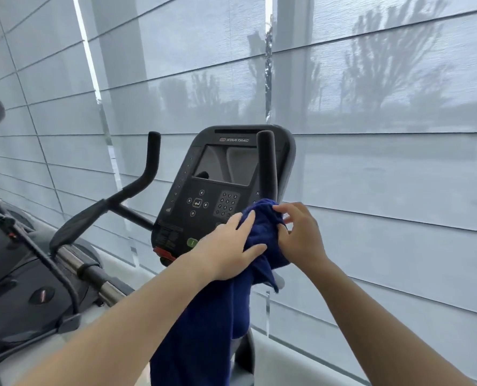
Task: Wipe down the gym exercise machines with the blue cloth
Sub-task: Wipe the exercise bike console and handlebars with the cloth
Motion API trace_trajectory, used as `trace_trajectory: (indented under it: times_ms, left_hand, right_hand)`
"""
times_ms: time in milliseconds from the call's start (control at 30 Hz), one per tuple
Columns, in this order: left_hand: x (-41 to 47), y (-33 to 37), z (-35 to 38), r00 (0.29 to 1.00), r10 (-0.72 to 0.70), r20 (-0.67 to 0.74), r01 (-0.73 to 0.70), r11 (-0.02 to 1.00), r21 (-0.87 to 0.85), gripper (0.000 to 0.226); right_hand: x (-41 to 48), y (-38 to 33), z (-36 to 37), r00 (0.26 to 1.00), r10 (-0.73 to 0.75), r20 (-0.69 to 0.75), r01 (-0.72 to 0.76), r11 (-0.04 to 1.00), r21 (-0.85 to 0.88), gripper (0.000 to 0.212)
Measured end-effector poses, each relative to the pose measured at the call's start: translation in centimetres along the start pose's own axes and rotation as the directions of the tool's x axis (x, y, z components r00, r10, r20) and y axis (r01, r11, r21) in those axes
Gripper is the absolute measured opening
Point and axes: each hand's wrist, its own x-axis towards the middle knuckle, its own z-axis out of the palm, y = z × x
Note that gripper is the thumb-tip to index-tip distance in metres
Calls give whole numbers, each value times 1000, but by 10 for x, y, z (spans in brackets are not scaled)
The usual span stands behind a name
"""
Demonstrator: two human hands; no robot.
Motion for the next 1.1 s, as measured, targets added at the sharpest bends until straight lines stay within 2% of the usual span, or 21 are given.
trace_trajectory:
  times_ms: [167,233,300,367,500,667,867,1100]
  left_hand:
    - [-40,-39,-9,991,131,-6,-131,991,-42,65]
    - [-52,-52,-10,988,155,-25,-156,987,-41,66]
    - [-63,-66,-9,982,185,-28,-186,980,-70,66]
    - [-73,-80,-5,980,198,-23,-199,975,-93,66]
    - [-78,-97,2,979,199,-38,-202,971,-125,68]
    - [-64,-90,6,950,299,-86,-309,936,-171,65]
    - [-38,-82,3,922,382,-60,-386,900,-202,71]
    - [-1,-75,4,913,408,-16,-397,877,-271,78]
  right_hand:
    - [-14,-41,21,994,105,-40,-107,993,-50,39]
    - [-22,-61,43,971,234,46,-228,968,-108,58]
    - [-28,-77,61,909,401,110,-364,896,-254,80]
    - [-31,-87,73,870,484,92,-416,822,-389,93]
    - [-28,-95,82,819,574,-6,-505,715,-483,98]
    - [-25,-96,87,828,556,-70,-506,688,-519,82]
    - [-21,-84,81,874,481,-62,-466,797,-385,71]
    - [-5,-69,74,906,418,-67,-419,860,-290,63]
